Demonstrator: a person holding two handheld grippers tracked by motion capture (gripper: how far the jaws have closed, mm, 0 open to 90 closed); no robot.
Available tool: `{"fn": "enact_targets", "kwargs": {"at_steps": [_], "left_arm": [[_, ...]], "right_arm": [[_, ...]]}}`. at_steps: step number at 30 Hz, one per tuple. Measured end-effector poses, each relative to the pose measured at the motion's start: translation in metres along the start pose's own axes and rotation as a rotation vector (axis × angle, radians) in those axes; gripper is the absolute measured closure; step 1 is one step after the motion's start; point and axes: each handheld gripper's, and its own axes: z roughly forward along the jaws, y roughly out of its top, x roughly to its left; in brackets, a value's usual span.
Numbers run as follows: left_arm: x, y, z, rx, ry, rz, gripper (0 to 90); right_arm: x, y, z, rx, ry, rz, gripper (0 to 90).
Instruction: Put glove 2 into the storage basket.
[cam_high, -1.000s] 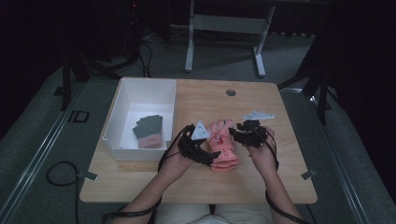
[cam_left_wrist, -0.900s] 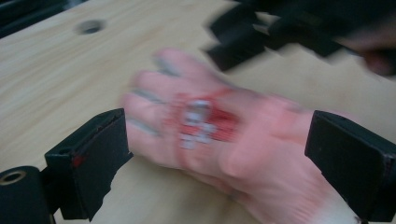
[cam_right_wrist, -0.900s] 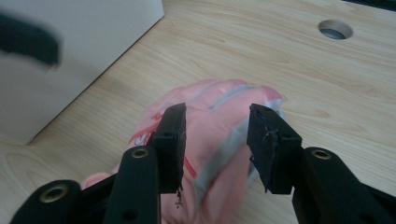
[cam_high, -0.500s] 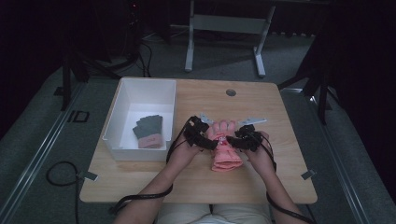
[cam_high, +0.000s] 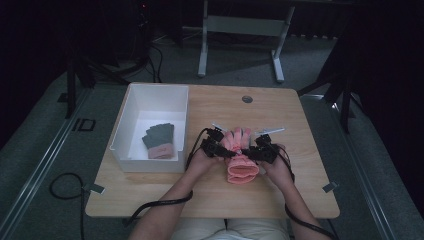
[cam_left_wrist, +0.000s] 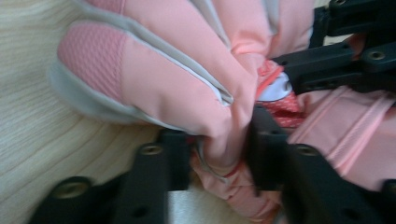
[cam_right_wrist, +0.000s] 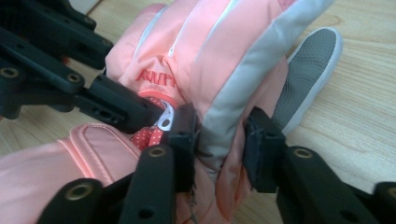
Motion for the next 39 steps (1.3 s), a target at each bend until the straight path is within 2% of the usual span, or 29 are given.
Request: {"fn": "enact_targets", "kwargs": {"at_steps": [3,8,11,13,15,21,24,30,35,36,39], "left_arm": [[-0.009,0.004,-0.005,-0.018,0.008,0.046,74.2],[-0.027,0.018,-0.021,-0.056,0.002,0.103,76.7],[-0.038,0.029,-0.035,-0.076,0.003,0.133,77.1],[-0.043,0.033,-0.042,-0.085,0.014,0.144,77.4],[-0.055,0.043,-0.057,-0.087,0.043,0.167,77.4],[-0.069,0.055,-0.086,-0.095,0.085,0.202,77.3],[-0.071,0.060,-0.102,-0.099,0.090,0.208,77.4],[-0.072,0.064,-0.136,-0.106,0.136,0.226,77.4],[-0.068,0.063,-0.160,-0.122,0.151,0.211,77.4],[-0.068,0.063,-0.160,-0.122,0.151,0.211,77.4],[-0.066,0.064,-0.182,-0.134,0.181,0.209,77.3]], "right_arm": [[0.000,-0.001,-0.006,-0.027,0.003,0.017,71.2],[-0.002,0.003,-0.030,-0.102,0.015,0.021,72.2],[0.002,0.010,-0.046,-0.147,0.002,0.009,72.3],[0.003,0.012,-0.052,-0.160,0.003,0.003,72.3],[0.008,0.024,-0.071,-0.210,0.019,0.002,72.3],[0.019,0.038,-0.087,-0.248,0.020,-0.021,72.3],[0.026,0.048,-0.094,-0.262,0.032,-0.031,72.3],[0.045,0.071,-0.100,-0.290,0.049,-0.070,72.2],[0.060,0.089,-0.099,-0.301,0.070,-0.097,72.2],[0.060,0.089,-0.099,-0.301,0.070,-0.097,72.2],[0.073,0.104,-0.098,-0.310,0.085,-0.128,72.2]]}}
